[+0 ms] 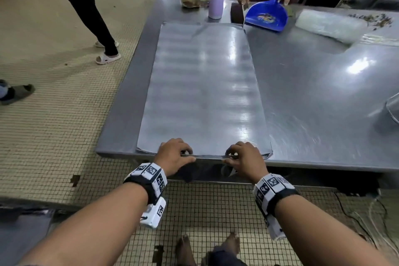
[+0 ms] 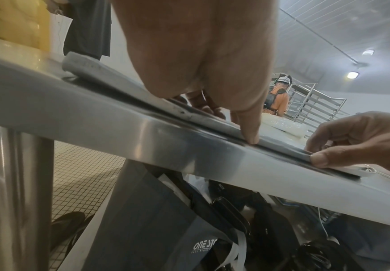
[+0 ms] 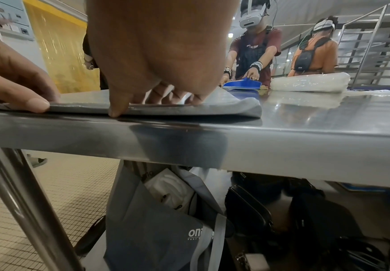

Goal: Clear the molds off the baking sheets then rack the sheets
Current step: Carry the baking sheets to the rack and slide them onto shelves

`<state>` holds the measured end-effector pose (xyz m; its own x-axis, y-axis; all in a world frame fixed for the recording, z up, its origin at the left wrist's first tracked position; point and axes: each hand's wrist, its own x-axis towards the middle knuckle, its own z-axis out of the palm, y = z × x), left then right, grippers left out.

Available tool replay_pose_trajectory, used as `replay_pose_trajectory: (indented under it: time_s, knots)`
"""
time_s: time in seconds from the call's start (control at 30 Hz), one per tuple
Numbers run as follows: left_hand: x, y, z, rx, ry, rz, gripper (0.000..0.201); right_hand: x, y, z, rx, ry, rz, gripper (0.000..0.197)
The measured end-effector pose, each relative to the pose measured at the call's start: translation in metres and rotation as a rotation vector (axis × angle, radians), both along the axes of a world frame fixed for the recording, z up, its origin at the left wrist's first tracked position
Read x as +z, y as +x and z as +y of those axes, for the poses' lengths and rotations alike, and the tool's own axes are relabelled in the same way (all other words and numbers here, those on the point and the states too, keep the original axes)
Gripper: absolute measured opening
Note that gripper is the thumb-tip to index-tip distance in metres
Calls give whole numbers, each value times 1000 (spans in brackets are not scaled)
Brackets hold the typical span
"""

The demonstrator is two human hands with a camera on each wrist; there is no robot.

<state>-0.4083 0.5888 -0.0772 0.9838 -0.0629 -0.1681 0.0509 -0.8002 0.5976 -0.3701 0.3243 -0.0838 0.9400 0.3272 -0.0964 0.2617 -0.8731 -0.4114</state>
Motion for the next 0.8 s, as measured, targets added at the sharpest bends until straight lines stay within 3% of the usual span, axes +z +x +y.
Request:
replay_pose_trajectory:
  time_s: [0.23, 0.33, 0.4, 0.5, 0.6, 0.8]
  knots:
    - [9, -27, -6, 19, -18, 66, 33, 3, -27, -13, -77, 142, 95, 30]
    - [15, -29, 7, 261, -93, 9, 39, 5, -21, -40, -225, 129, -4, 29]
    - [13, -29, 25, 475, 47, -51, 52, 6, -15, -64, -405, 42, -15, 46]
    - [10, -33, 40, 724, 173, 109, 70, 5, -13, -85, -552, 21, 140, 75]
    - [2, -39, 42, 835, 4, 191, 68, 2, -12, -87, -562, 152, 227, 75]
    - [-3, -47, 39, 908, -169, 129, 59, 2, -7, -98, -549, 211, 250, 74]
